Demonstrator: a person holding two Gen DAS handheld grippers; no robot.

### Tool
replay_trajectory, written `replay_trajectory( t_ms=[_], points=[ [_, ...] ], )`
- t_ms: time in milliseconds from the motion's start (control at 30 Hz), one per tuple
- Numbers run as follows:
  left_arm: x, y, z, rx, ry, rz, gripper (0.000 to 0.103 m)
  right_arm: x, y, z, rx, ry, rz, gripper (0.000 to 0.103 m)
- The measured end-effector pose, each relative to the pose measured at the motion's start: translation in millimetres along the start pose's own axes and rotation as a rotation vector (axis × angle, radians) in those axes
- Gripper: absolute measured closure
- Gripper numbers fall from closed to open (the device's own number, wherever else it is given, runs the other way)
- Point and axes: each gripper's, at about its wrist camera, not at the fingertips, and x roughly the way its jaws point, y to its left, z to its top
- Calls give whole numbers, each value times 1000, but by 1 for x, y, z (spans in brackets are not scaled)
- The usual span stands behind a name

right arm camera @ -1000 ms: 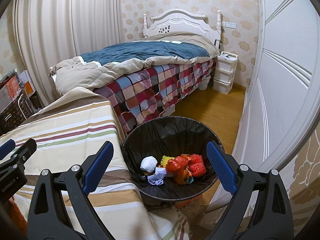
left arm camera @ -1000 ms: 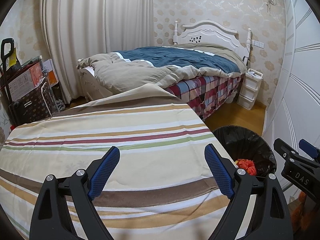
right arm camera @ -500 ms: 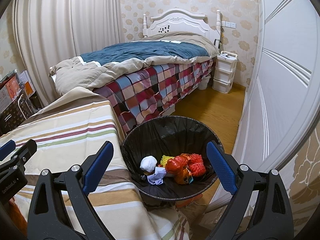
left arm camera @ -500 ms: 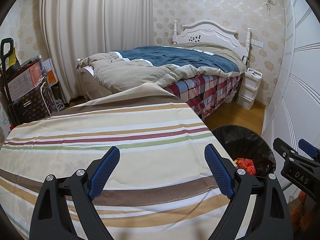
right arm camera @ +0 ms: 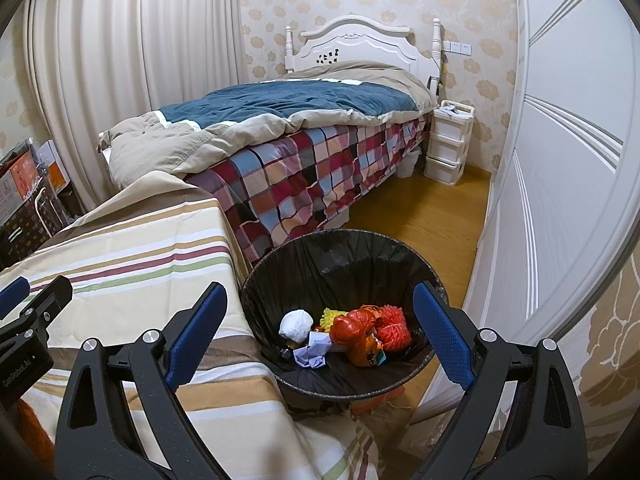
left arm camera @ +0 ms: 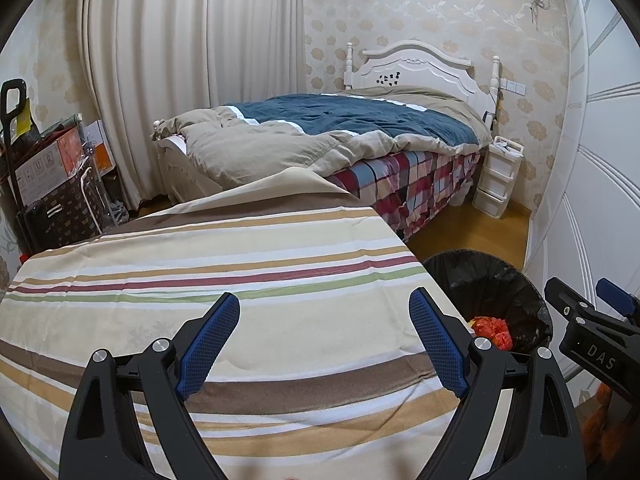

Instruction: Collect trash

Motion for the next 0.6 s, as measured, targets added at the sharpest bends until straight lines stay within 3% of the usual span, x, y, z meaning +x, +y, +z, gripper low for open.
replay_trajectory(
  t_ms=[600],
  points=[
    [2, 0, 5, 9, -3, -5, 17, 0, 2, -1, -2, 4, 3, 11]
  ],
)
